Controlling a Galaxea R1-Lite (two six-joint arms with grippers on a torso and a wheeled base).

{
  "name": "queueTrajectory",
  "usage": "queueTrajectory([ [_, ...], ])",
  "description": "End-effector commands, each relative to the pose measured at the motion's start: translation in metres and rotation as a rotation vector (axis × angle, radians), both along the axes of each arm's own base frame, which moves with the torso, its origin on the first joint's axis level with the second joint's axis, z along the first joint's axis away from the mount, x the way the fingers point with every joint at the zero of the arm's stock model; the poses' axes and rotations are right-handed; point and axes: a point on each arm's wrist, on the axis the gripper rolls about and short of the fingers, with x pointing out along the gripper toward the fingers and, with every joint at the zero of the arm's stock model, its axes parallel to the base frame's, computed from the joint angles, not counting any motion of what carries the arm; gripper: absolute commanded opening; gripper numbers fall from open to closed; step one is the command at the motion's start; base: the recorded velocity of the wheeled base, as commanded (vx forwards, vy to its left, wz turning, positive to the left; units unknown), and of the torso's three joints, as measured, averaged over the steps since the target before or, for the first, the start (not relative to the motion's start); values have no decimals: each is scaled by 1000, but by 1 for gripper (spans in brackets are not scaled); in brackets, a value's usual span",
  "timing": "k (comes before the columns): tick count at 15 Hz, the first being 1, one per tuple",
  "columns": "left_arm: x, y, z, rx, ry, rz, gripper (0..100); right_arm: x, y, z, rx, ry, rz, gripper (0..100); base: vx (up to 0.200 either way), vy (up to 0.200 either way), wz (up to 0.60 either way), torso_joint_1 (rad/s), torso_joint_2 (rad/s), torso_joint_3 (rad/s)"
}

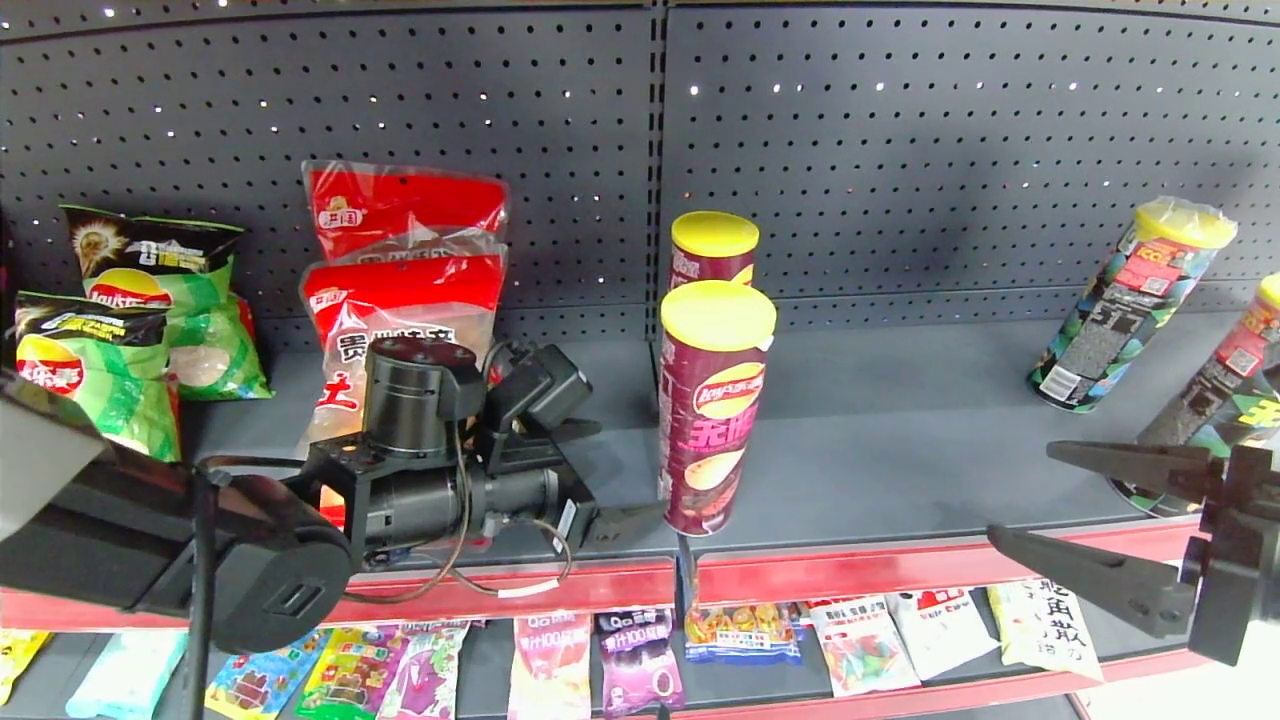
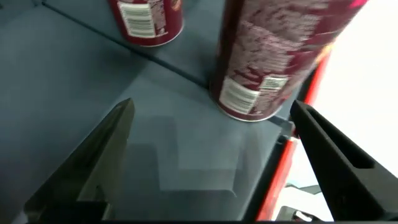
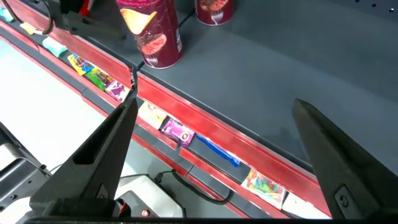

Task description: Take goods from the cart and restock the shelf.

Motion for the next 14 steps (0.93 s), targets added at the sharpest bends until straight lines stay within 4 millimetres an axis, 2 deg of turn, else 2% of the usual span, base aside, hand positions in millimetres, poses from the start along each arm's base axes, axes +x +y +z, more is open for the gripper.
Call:
queueTrajectory([
  [1, 3, -1, -2, 3, 4, 4, 100, 1, 0, 0, -1, 2, 1, 100, 0, 0, 0, 0, 0, 0],
  [6, 11, -4, 0, -1, -15, 22, 100, 0, 0, -1, -2, 4, 0, 100, 0, 0, 0, 0, 0, 0],
  [14, 14, -5, -4, 9, -9, 38, 100, 0, 0, -1, -2, 4, 0, 100, 0, 0, 0, 0, 0, 0],
])
